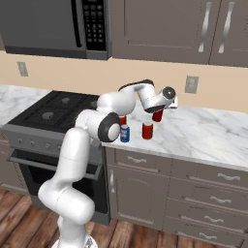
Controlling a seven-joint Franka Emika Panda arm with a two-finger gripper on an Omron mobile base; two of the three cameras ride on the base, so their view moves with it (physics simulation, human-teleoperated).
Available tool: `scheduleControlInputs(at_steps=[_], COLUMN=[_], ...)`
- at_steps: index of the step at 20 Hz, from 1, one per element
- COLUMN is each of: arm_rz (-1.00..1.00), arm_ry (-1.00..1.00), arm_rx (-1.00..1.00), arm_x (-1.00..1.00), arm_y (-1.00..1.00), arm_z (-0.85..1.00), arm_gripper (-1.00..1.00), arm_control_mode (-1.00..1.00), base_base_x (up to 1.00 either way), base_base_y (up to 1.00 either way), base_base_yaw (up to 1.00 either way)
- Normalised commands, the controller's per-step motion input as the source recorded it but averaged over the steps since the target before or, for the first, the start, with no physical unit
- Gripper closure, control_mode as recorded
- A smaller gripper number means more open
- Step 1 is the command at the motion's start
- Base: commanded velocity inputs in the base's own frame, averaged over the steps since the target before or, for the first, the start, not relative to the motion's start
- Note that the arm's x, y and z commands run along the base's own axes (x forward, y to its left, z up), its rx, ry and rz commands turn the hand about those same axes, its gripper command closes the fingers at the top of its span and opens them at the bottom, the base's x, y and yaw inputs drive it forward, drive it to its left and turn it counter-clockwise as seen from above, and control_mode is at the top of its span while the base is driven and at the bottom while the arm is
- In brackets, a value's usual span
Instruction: Four empty soda cans are scattered around the kitchen. Gather all the cans and cluster them next to the stove for recycling.
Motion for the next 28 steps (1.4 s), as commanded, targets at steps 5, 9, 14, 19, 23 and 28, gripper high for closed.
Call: scheduleControlInputs(at_steps=[5, 9, 14, 19, 23, 28], arm_rz=[0.0, 0.0, 0.0, 0.0, 0.0, 0.0], arm_ry=[-0.05, -0.03, -0.04, -0.04, -0.02, -0.01], arm_rx=[0.0, 0.0, 0.0, 0.0, 0.0, 0.0], arm_x=[0.11, 0.06, 0.0, 0.06, 0.12, 0.1], arm_y=[0.38, 0.36, 0.33, 0.3, 0.31, 0.29], arm_z=[-0.01, -0.05, -0.03, 0.0, -0.04, -0.11], arm_gripper=[1.0, 1.0, 1.0, 1.0, 1.0, 1.0], arm_control_mode=[-1.0, -1.0, -1.0, -1.0, -1.0, -1.0], base_base_x=[0.0, 0.0, 0.0, 0.0, 0.0, 0.0], base_base_y=[0.0, 0.0, 0.0, 0.0, 0.0, 0.0], base_base_yaw=[0.0, 0.0, 0.0, 0.0, 0.0, 0.0])
